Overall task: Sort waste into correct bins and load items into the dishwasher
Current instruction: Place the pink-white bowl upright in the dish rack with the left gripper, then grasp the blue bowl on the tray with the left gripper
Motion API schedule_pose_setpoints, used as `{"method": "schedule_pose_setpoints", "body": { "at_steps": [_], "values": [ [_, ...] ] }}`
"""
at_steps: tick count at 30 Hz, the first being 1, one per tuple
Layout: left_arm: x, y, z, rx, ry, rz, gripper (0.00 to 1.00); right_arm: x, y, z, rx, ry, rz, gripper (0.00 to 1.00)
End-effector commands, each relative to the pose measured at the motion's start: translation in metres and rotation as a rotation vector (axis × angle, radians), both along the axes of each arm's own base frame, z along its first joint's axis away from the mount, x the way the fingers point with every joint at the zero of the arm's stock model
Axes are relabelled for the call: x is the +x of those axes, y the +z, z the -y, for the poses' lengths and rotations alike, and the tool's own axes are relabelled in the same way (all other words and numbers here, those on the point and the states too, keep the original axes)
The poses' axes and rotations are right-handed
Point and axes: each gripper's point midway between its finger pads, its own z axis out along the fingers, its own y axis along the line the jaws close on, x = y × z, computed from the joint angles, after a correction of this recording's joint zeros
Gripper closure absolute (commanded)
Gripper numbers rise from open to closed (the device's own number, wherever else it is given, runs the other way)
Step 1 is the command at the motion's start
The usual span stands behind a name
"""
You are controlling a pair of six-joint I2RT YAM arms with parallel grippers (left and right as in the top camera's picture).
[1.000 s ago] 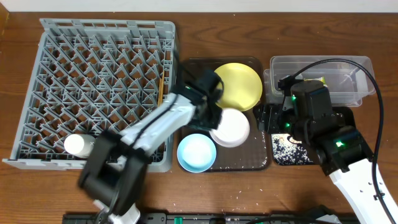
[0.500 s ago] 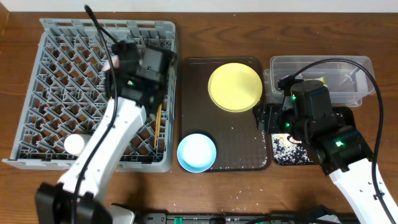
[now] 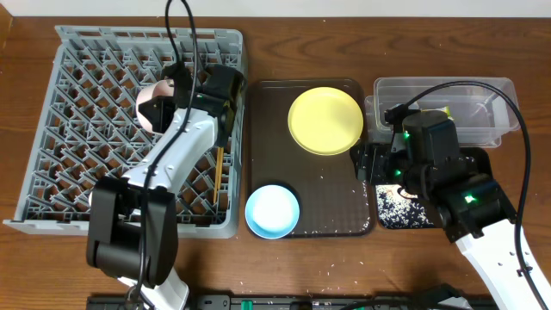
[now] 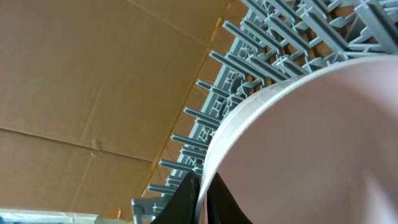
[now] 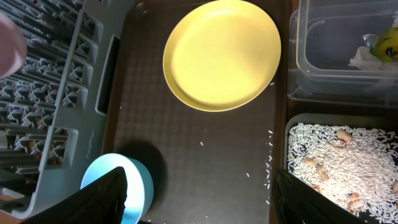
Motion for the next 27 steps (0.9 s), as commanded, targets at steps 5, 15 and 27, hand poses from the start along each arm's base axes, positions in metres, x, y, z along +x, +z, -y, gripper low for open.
{"method": "schedule_pose_setpoints", "body": {
  "at_steps": [5, 15, 27],
  "values": [
    [0.003, -0.019, 0.034, -0.006, -0.088, -0.047, 0.91, 0.001, 0.000, 0.001, 0.002, -0.006, -0.001, 0.27],
    [-0.007, -0.030, 0.065, -0.119, -0.169, -0.112, 0.37, 0.001, 0.000, 0.001, 0.003, -0.006, -0.002, 0.28],
    [-0.071, -0.023, 0.226, -1.028, -0.583, -0.277, 0.41, 0.001, -0.001, 0.001, 0.002, -0.006, -0.005, 0.28]
  ]
}}
